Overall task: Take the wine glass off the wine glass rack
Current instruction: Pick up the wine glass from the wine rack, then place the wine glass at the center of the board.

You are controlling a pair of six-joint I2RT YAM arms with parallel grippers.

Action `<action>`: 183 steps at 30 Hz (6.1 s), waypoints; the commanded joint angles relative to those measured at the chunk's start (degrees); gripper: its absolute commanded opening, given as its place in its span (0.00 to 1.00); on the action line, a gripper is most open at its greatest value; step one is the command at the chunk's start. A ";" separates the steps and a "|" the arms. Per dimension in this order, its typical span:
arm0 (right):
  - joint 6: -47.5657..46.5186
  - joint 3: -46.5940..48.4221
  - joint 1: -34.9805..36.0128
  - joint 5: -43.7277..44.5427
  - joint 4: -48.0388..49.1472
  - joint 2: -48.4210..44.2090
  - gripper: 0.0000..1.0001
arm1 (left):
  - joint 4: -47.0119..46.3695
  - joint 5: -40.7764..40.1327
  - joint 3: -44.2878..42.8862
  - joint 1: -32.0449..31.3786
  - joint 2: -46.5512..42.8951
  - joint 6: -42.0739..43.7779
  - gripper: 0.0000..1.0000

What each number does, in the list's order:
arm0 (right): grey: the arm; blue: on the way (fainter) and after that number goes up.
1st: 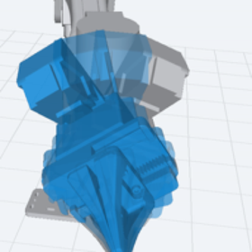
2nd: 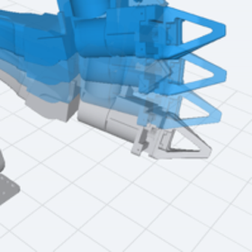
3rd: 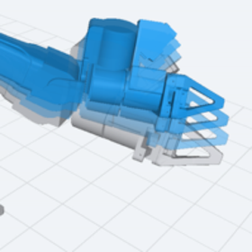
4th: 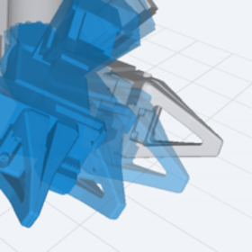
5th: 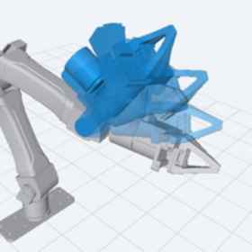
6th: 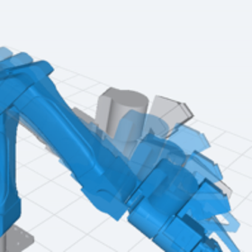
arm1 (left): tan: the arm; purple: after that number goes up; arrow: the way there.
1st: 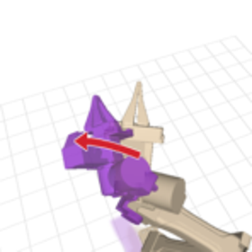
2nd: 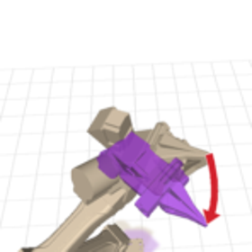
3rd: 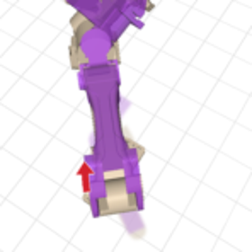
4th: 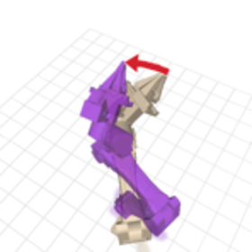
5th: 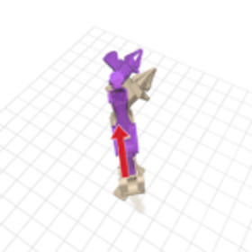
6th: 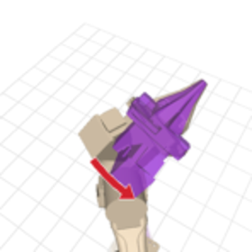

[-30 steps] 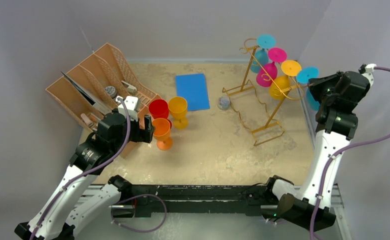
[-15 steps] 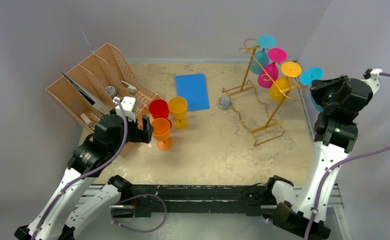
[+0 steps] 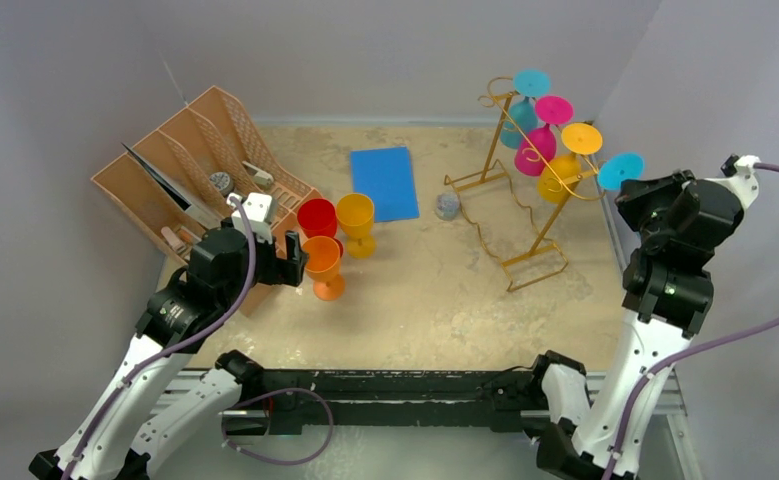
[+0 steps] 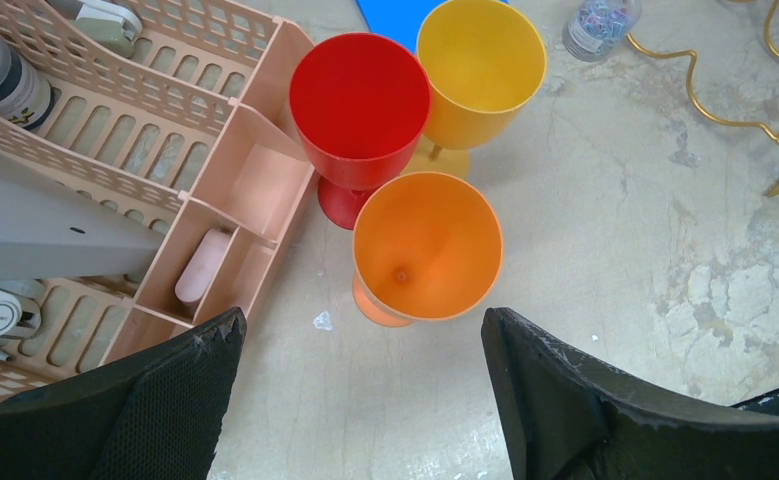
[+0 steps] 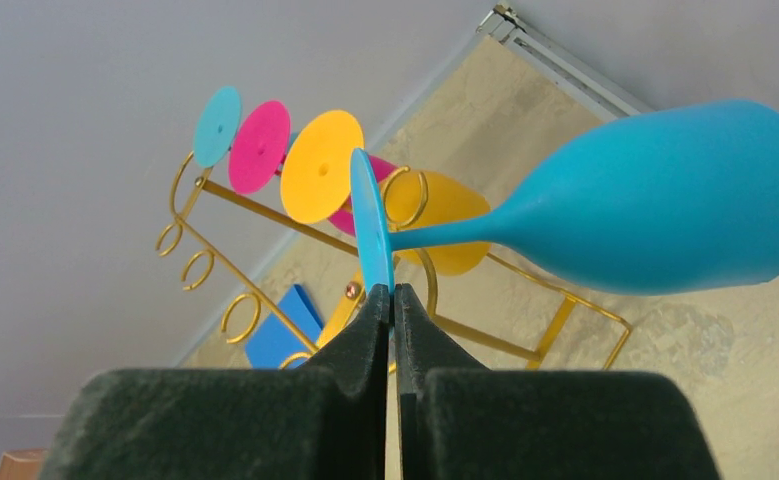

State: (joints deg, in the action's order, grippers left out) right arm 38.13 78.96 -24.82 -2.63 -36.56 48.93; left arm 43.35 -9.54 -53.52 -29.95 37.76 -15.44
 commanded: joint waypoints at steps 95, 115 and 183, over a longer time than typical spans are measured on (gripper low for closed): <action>-9.23 -19.28 53.21 -36.79 9.30 3.87 0.00 | -42.18 52.62 1.38 -12.63 24.20 -15.50 0.50; -7.38 -21.63 55.48 -37.06 13.68 6.00 0.00 | -49.87 52.47 3.00 -13.72 26.15 -18.25 0.00; -9.68 -34.64 67.92 -31.55 39.28 1.83 0.00 | -26.64 32.23 1.39 -13.73 8.61 -6.03 0.78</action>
State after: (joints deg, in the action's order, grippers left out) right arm 35.83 39.83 42.50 -31.77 8.32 50.65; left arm 9.56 28.27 -48.95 -43.53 49.41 -25.87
